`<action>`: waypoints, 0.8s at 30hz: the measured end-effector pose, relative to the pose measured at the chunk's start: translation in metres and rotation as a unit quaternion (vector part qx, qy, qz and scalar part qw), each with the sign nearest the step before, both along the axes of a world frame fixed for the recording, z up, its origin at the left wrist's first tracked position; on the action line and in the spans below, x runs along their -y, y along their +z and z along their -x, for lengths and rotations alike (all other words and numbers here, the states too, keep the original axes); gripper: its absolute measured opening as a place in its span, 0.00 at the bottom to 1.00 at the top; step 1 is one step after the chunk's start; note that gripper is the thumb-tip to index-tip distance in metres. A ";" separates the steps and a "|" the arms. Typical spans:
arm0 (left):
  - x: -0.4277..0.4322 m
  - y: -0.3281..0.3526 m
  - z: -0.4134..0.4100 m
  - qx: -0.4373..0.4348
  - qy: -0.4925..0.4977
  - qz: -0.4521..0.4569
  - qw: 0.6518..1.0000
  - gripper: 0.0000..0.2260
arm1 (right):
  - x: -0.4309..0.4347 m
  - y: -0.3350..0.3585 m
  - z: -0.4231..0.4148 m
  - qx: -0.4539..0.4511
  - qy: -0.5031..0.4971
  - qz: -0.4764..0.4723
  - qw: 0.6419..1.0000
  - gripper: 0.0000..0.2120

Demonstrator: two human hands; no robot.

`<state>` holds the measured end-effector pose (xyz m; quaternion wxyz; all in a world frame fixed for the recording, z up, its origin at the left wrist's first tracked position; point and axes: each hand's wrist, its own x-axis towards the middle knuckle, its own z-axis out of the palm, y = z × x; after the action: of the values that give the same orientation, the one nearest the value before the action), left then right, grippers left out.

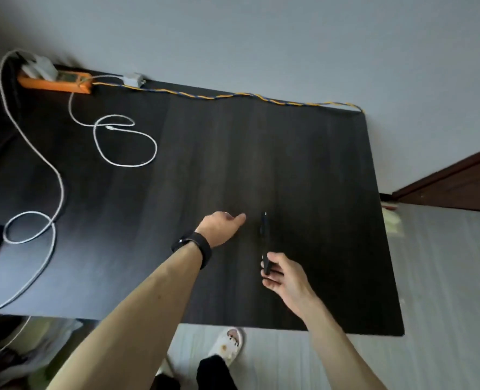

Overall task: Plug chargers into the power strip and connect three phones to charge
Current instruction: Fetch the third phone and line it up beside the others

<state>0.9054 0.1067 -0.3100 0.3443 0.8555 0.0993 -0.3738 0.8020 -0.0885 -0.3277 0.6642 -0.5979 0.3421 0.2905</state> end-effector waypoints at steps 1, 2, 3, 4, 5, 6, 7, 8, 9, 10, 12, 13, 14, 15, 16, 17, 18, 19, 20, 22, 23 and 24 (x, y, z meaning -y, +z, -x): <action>-0.006 0.017 0.017 -0.043 0.068 0.079 0.994 0.23 | -0.015 0.007 0.022 -0.003 0.017 0.010 1.000 0.21; -0.013 0.033 0.035 -0.072 0.112 0.138 0.981 0.21 | -0.031 0.015 0.041 -0.003 0.039 0.024 0.999 0.19; -0.021 0.044 0.051 -0.085 0.129 0.171 0.973 0.19 | -0.045 0.021 0.056 0.004 0.064 0.039 0.997 0.18; -0.031 0.051 0.069 -0.089 0.137 0.182 0.970 0.17 | -0.059 0.027 0.072 0.012 0.090 0.047 0.995 0.17; -0.042 0.055 0.085 -0.090 0.146 0.180 0.969 0.15 | -0.074 0.034 0.084 0.019 0.115 0.052 0.992 0.17; -0.055 0.059 0.102 -0.090 0.163 0.174 0.967 0.16 | -0.089 0.039 0.095 0.028 0.138 0.059 0.988 0.18; -0.070 0.061 0.118 -0.091 0.191 0.170 0.962 0.17 | -0.103 0.045 0.106 0.040 0.165 0.074 0.983 0.20; -0.084 0.062 0.131 -0.094 0.222 0.175 0.955 0.19 | -0.116 0.049 0.114 0.059 0.196 0.096 0.974 0.20; -0.102 0.064 0.143 -0.100 0.249 0.181 0.946 0.19 | -0.130 0.053 0.121 0.081 0.232 0.120 0.962 0.20; -0.121 0.066 0.154 -0.105 0.271 0.189 0.938 0.20 | -0.144 0.056 0.127 0.104 0.263 0.139 0.949 0.19; -0.157 0.068 0.168 -0.105 0.293 0.203 0.928 0.20 | -0.168 0.059 0.133 0.139 0.308 0.152 0.929 0.21; -0.178 0.070 0.175 -0.101 0.294 0.203 0.929 0.19 | -0.184 0.059 0.134 0.142 0.322 0.150 0.924 0.23; -0.199 0.071 0.180 -0.095 0.290 0.200 0.931 0.17 | -0.201 0.060 0.133 0.136 0.331 0.150 0.922 0.23; -0.218 0.073 0.181 -0.091 0.286 0.202 0.932 0.16 | -0.215 0.060 0.129 0.128 0.335 0.143 0.922 0.21; -0.238 0.076 0.183 -0.091 0.287 0.210 0.930 0.16 | -0.231 0.060 0.124 0.123 0.337 0.126 0.925 0.16; -0.258 0.077 0.185 -0.093 0.290 0.225 0.926 0.16 | -0.247 0.060 0.119 0.122 0.344 0.108 0.925 0.11; -0.280 0.079 0.187 -0.096 0.296 0.239 0.920 0.17 | -0.266 0.062 0.114 0.123 0.357 0.099 0.921 0.08; -0.302 0.080 0.188 -0.098 0.304 0.249 0.914 0.17 | -0.285 0.063 0.111 0.122 0.367 0.097 0.917 0.10; -0.322 0.080 0.189 -0.097 0.319 0.255 0.908 0.17 | -0.306 0.065 0.109 0.122 0.372 0.098 0.915 0.11; -0.358 0.075 0.190 -0.078 0.350 0.242 0.902 0.17 | -0.347 0.065 0.108 0.129 0.359 0.101 0.919 0.12; -0.373 0.072 0.190 -0.067 0.362 0.238 0.899 0.16 | -0.368 0.063 0.106 0.134 0.348 0.109 0.921 0.13; -0.383 0.069 0.190 -0.064 0.368 0.236 0.897 0.16 | -0.386 0.061 0.105 0.137 0.342 0.126 0.921 0.14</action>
<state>0.7152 0.4895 -0.2415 0.6420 0.6257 0.3376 -0.2871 0.6970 0.2970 -0.2664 0.4838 -0.7910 0.0564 0.3701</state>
